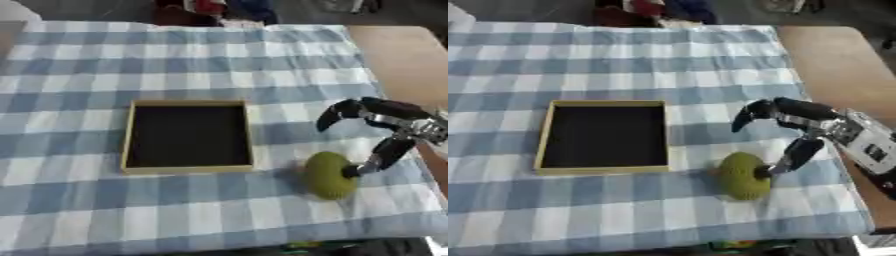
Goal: Pick up objects on the table and place them in the box.
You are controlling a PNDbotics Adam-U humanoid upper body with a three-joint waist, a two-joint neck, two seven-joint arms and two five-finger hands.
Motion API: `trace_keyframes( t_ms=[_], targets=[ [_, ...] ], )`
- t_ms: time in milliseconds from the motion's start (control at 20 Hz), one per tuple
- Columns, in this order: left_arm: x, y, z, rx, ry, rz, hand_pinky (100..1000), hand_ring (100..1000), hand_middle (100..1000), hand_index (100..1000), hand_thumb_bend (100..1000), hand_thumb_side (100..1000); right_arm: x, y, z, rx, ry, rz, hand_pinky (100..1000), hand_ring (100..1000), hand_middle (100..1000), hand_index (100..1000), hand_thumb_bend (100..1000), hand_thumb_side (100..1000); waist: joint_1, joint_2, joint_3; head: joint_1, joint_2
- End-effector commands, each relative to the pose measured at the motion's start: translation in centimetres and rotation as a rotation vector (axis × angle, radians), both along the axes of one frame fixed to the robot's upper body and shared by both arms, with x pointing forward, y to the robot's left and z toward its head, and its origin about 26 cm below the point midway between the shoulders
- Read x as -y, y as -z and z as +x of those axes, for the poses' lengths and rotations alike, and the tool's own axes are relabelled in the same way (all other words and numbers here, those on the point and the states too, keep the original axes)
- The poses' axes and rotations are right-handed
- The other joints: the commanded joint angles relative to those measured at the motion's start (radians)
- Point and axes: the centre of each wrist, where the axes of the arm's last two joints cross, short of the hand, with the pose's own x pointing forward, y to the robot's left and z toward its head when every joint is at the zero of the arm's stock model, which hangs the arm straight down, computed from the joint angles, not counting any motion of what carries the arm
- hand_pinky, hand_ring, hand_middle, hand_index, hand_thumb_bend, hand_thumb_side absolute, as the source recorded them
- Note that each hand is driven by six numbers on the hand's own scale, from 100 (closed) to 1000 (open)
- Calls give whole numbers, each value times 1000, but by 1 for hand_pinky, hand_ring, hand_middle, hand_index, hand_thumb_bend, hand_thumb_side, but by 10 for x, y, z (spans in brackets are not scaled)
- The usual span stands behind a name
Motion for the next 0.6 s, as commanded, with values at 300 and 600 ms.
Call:
trace_keyframes(
  t_ms=[300,600],
  targets=[
    [-1,-15,-1,19,12,61,639,504,693,819,100,548,14,-36,2,85,-66,-35,790,794,737,811,562,301,-11,-15,-10,9,5],
    [-1,-18,-1,23,13,70,639,504,693,819,100,551,8,-37,-3,109,-87,-30,790,793,742,815,574,321,-22,-10,-15,14,5]
  ],
)
